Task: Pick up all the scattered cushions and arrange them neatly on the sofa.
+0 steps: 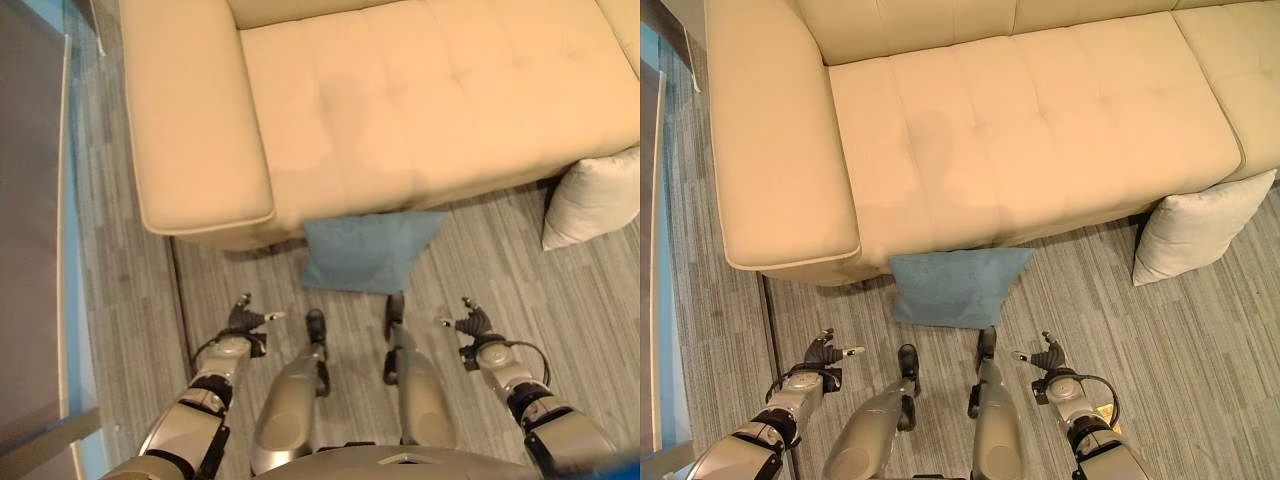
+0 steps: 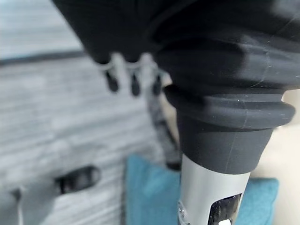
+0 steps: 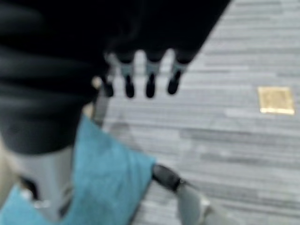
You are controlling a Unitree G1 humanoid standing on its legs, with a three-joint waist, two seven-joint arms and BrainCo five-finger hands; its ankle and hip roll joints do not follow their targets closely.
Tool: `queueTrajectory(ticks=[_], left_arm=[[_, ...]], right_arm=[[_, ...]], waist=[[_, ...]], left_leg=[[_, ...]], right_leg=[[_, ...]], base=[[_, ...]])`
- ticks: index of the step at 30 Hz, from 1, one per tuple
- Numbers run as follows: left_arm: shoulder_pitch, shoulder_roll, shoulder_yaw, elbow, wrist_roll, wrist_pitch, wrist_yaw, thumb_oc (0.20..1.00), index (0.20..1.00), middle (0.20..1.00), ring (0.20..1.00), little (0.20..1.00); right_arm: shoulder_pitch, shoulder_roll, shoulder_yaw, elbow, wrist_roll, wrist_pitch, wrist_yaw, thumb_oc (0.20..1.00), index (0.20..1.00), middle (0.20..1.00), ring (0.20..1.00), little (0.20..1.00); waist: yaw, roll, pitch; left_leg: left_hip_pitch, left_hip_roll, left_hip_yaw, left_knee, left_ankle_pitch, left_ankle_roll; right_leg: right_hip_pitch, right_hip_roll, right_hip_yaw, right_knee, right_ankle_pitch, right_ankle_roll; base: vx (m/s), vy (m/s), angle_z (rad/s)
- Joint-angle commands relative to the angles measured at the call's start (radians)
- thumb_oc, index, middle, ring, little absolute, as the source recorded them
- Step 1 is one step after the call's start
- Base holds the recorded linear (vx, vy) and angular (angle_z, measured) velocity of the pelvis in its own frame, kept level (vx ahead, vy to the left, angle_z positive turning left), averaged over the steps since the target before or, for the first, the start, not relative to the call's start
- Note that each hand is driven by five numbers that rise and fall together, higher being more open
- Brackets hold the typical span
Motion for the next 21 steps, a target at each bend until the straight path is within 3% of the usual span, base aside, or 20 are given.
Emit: queueTrajectory(ticks=[1, 7, 16, 21], left_arm=[[0.009, 0.008, -0.004, -0.010, 0.006, -0.032, 0.014, 1.000, 1.000, 1.000, 1.000, 1.000], [0.010, 0.014, 0.002, -0.010, 0.004, -0.031, 0.010, 1.000, 1.000, 1.000, 1.000, 1.000], [0.016, 0.003, 0.019, 0.010, -0.002, -0.026, 0.019, 1.000, 1.000, 1.000, 1.000, 1.000], [0.010, -0.003, 0.006, 0.002, -0.009, -0.026, 0.017, 1.000, 1.000, 1.000, 1.000, 1.000]], right_arm=[[0.006, -0.049, 0.026, -0.041, 0.024, -0.019, -0.002, 1.000, 1.000, 1.000, 1.000, 1.000], [-0.001, -0.041, 0.037, -0.019, 0.011, -0.016, -0.002, 1.000, 1.000, 1.000, 1.000, 1.000], [0.016, -0.055, 0.020, -0.035, 0.026, -0.019, -0.006, 1.000, 1.000, 1.000, 1.000, 1.000], [0.015, -0.049, 0.022, -0.013, 0.029, -0.018, -0.009, 1.000, 1.000, 1.000, 1.000, 1.000]], waist=[[0.006, 0.039, -0.040], [0.036, 0.024, -0.042], [0.029, 0.039, -0.032], [0.026, 0.034, -0.027]], left_leg=[[-0.064, 0.006, -0.135, -0.003, 0.072, -0.028], [-0.048, 0.020, -0.127, -0.010, 0.078, -0.041], [-0.069, 0.032, -0.155, -0.007, 0.106, -0.060], [-0.074, 0.024, -0.161, 0.024, 0.083, -0.047]], right_leg=[[0.023, 0.033, 0.063, 0.171, -0.156, 0.023], [0.079, 0.018, 0.025, 0.097, -0.141, 0.024], [0.064, 0.024, -0.019, 0.086, -0.144, 0.010], [0.047, 0.021, -0.014, 0.116, -0.147, 0.017]], base=[[-0.05, -0.030, -0.24], [-0.03, -0.063, -0.11], [-0.03, -0.079, 0.04], [0.01, 0.036, 0.01]])
